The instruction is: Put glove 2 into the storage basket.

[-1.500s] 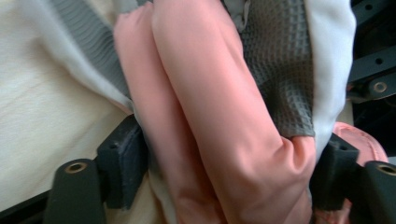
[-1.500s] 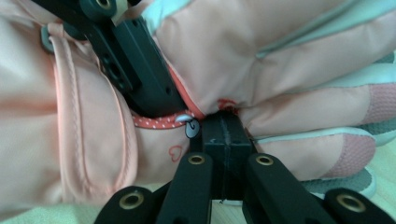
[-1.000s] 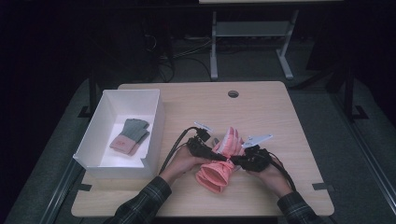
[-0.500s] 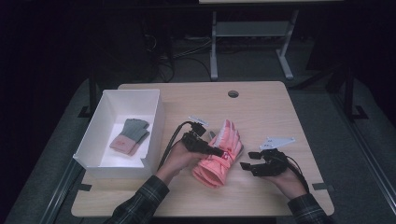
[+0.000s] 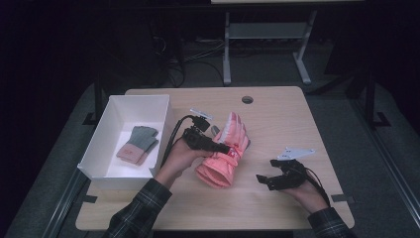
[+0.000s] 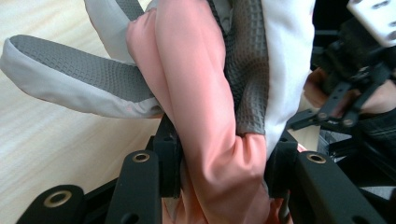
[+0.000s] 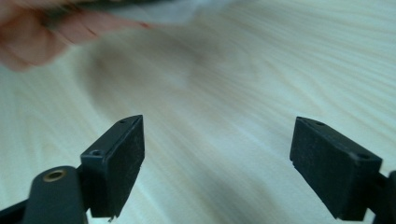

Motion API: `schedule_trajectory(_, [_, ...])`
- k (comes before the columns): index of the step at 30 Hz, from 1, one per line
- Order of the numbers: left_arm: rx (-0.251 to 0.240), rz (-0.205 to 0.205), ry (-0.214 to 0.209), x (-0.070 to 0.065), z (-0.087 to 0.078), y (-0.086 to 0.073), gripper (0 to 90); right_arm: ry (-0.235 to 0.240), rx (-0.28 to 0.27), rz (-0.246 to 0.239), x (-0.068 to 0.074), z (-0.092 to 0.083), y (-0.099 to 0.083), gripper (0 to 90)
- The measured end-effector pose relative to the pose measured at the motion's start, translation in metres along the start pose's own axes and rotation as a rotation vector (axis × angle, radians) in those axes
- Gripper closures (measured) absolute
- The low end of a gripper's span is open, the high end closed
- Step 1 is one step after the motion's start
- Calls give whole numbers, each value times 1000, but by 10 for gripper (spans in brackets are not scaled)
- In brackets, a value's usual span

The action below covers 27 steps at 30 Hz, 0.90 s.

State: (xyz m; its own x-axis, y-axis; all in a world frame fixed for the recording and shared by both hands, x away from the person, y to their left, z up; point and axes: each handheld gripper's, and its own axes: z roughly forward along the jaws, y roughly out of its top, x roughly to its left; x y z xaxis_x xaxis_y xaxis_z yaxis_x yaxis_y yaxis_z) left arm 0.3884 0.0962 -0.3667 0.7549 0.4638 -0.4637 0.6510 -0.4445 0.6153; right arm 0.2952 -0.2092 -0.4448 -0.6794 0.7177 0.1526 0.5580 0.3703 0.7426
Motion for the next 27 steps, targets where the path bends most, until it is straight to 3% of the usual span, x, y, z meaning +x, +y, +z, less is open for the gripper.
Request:
schedule_trajectory(4, [-1, 16, 15, -4, -11, 6, 580, -35, -29, -5, 0, -1, 0, 147])
schedule_trajectory(12, [-11, 24, 45, -9, -47, 16, 578, -30, -33, 2, 0, 0, 0, 117])
schedule_trajectory(18, [-31, 17, 61, -5, -75, 19, 577, -35, -34, 16, -3, 1, -1, 29])
schedule_trajectory(27, [-60, 20, 94, -1, -117, 20, 573, -56, -13, 9, -2, 5, -3, 28])
